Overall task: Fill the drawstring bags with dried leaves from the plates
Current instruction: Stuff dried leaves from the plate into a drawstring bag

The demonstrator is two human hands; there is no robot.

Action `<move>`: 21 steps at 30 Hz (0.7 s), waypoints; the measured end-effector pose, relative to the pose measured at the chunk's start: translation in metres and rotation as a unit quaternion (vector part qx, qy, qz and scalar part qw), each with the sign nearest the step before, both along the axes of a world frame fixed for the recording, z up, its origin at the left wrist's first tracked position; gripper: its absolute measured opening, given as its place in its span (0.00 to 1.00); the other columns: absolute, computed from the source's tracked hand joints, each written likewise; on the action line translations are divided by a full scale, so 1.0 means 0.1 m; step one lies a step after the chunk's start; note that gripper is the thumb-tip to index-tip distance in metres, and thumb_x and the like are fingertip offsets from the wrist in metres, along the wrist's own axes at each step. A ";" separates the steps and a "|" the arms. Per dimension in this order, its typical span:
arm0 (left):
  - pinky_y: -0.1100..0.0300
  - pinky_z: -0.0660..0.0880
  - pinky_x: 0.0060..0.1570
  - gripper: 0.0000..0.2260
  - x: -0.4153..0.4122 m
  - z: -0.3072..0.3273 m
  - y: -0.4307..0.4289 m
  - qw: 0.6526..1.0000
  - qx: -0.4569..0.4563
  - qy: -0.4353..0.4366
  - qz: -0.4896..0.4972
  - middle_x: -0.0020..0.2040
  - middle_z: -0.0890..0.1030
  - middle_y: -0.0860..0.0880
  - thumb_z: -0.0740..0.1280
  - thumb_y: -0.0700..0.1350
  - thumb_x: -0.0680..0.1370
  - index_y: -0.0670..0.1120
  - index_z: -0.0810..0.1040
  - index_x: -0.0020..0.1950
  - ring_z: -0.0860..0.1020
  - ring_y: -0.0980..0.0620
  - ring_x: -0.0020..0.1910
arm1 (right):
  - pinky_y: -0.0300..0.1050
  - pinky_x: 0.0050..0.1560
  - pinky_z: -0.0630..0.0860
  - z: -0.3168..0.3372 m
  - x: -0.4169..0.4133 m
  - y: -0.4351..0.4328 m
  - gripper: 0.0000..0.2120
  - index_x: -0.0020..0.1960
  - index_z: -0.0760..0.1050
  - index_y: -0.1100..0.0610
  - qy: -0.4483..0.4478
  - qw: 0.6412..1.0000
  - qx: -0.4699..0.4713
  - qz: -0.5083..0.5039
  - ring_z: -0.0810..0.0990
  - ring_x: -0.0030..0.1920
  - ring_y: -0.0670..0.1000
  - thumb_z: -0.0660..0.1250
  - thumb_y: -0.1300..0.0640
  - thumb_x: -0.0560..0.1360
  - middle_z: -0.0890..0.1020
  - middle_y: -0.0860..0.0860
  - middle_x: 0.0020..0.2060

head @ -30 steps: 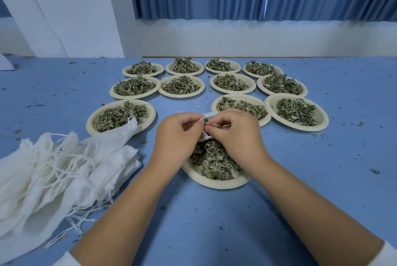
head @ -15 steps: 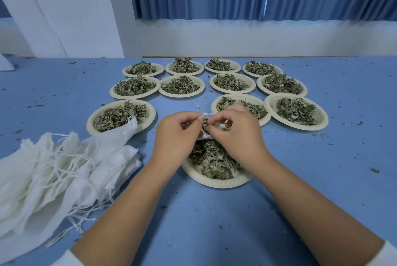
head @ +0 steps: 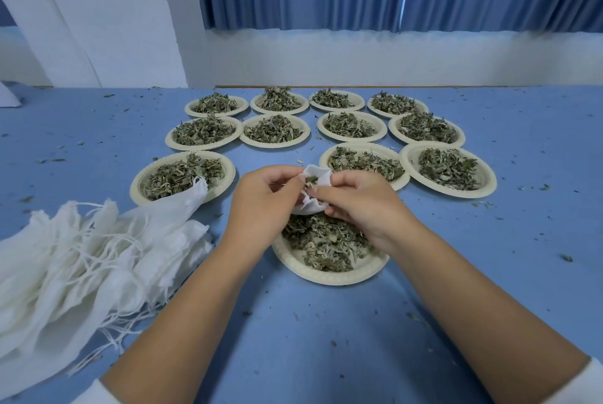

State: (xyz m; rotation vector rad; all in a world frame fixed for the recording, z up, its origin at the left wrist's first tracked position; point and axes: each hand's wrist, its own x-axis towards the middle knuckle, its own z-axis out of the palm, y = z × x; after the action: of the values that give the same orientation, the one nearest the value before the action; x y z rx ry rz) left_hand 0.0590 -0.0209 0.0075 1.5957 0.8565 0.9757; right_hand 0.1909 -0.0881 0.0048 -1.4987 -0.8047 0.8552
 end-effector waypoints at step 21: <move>0.58 0.77 0.52 0.05 -0.02 -0.07 0.10 0.979 0.164 0.098 0.068 0.49 0.82 0.50 0.69 0.43 0.78 0.49 0.84 0.51 0.81 0.55 0.42 | 0.46 0.54 0.73 0.00 0.08 -0.08 0.24 0.60 0.79 0.42 -0.516 0.834 -0.132 0.143 0.75 0.52 0.48 0.76 0.40 0.66 0.78 0.47 0.50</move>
State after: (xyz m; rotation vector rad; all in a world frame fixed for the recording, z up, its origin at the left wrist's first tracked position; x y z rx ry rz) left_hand 0.0572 -0.0107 0.0000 1.9601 0.9867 1.1139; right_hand 0.1986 -0.0960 0.0046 -2.1348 -1.7898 0.2924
